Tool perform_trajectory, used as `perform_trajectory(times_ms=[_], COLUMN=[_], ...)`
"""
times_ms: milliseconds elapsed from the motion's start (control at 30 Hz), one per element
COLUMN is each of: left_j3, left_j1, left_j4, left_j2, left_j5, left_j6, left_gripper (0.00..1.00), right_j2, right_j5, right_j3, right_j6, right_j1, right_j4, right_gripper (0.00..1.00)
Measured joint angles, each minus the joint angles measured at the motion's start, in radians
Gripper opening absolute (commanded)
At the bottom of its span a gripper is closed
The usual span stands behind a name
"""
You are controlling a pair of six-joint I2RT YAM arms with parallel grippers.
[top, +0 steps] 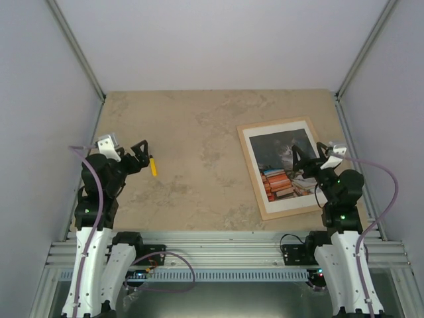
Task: Take the photo out of the frame
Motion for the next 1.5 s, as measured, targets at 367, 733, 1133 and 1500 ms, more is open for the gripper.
perform_trajectory(times_ms=[367,733,1133,1500], left_j3=[-0.077,-0.185,-0.324,-0.331], left_j1=[0.002,-0.269,-0.375,-0.381], left_j4=[0.071,0.164,0.380,0.489], left_j2=[0.071,0.122,0.322,0.421], left_j5=[0.172,0.058,-0.011,-0.020], left_j6=[-0.107,-0.233,-0.280,-0.259], left_gripper=[0.99,0.99,0.99,0.99], right_j2=[0.202,0.672,1.064,1.248], right_j5=[-0.097,0.134,0.352,0.439], right_j3=[0.087,0.281,0.469,0.558], right_j6=[-0.032,-0.101,-0.144,-0.150], right_j1=[0.089,0.486,0.586,0.606], right_j4=[-0.034,-0.177,-0.306,-0.362], right_gripper=[0.98,0.98,0.82,0.61])
